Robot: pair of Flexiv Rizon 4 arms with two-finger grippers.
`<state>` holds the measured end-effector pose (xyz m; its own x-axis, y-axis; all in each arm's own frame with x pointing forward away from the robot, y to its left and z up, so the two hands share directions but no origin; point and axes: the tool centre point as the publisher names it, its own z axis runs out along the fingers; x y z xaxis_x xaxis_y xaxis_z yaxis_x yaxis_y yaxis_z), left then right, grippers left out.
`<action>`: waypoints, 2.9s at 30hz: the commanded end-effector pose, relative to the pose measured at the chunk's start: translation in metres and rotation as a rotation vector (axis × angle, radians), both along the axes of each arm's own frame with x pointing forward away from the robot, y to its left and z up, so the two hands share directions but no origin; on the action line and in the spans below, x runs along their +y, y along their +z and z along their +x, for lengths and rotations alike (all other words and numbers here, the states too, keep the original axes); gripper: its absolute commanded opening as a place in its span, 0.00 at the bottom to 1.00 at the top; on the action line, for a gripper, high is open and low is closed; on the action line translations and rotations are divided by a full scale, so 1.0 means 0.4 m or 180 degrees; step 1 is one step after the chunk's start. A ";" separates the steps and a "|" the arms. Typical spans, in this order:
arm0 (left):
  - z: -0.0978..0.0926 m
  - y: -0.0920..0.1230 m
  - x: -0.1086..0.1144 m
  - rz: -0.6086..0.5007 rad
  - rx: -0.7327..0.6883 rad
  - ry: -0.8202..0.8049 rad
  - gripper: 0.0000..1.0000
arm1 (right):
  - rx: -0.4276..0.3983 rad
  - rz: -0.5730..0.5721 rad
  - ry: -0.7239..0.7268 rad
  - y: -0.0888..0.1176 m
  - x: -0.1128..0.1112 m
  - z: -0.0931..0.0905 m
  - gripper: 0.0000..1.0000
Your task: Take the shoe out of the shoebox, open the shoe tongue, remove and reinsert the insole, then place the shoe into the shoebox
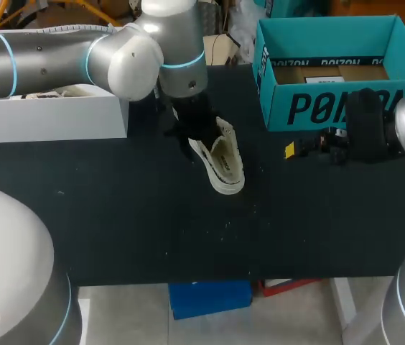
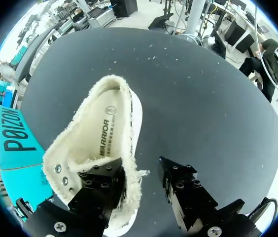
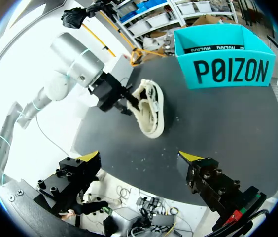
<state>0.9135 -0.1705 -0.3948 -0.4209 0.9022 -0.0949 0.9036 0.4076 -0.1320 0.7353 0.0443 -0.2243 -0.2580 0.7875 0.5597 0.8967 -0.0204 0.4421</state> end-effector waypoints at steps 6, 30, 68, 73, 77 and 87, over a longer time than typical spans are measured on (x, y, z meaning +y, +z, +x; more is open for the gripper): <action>0.022 -0.042 -0.008 0.0058 -0.0156 -0.0053 0.40 | -0.0005 0.0005 -0.0001 -0.002 0.001 -0.001 1.00; 0.015 0.003 -0.028 0.0080 -0.0386 -0.0187 0.00 | -0.0005 0.0005 -0.0001 -0.002 0.001 -0.001 1.00; 0.046 0.460 0.012 -0.0138 -0.1127 -0.0175 0.00 | -0.0005 0.0005 -0.0001 -0.002 0.001 -0.001 1.00; 0.073 0.480 -0.003 -0.0258 -0.1011 0.0252 0.00 | -0.0005 0.0005 -0.0001 -0.002 0.001 -0.001 1.00; 0.126 0.523 0.005 -0.0450 -0.0836 0.1043 0.00 | -0.0005 0.0005 -0.0001 -0.002 0.001 -0.001 1.00; 0.277 0.576 0.102 -0.0723 -0.0364 0.2925 0.00 | -0.0005 0.0005 -0.0001 -0.002 0.001 -0.001 1.00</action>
